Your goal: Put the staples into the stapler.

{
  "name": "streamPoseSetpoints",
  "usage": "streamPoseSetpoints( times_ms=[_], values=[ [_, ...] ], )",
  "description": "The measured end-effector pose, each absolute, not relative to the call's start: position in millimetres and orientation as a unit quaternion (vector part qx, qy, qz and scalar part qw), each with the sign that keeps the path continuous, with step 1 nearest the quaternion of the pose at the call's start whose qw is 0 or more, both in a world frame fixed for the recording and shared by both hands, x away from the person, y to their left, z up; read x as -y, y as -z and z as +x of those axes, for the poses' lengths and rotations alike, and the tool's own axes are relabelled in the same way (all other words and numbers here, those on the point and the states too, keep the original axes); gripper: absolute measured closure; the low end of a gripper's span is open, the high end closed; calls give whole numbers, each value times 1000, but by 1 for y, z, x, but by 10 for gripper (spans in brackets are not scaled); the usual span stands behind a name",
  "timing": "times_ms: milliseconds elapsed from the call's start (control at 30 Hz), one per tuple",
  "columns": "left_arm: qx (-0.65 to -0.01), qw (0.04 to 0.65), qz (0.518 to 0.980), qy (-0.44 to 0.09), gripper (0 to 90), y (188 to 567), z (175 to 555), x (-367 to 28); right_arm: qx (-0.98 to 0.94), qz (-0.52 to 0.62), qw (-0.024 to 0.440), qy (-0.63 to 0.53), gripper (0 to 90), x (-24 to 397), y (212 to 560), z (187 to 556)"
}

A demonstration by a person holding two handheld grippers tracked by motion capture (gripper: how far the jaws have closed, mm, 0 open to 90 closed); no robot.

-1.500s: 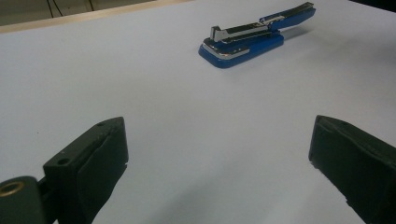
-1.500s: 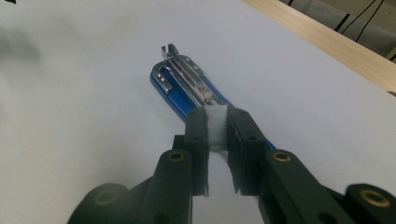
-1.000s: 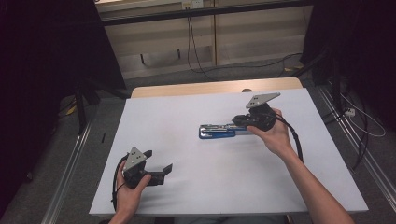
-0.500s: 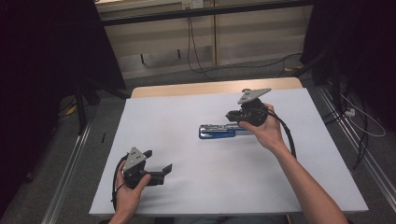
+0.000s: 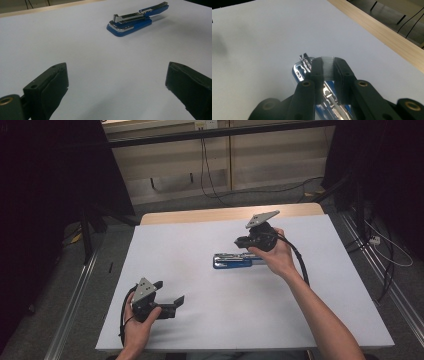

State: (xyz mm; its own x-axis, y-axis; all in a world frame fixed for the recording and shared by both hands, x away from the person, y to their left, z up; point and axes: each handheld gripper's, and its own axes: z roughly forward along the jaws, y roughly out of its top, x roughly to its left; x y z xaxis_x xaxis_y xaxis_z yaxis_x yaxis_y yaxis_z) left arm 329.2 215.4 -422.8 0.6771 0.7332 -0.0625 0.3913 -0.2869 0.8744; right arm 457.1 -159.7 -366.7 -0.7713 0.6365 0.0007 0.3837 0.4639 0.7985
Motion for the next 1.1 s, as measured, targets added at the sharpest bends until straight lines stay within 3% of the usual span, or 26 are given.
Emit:
streamPoseSetpoints(
  times_ms=[1000, 1100],
  values=[
    [-360, 476, 782, -178, 48, 423, 329, -215, -860, 282, 94, -414, 793, 135, 382, 482],
    [-361, 475, 782, -178, 48, 423, 329, -215, -868, 270, 105, -404, 794, 134, 384, 483]
  ],
)
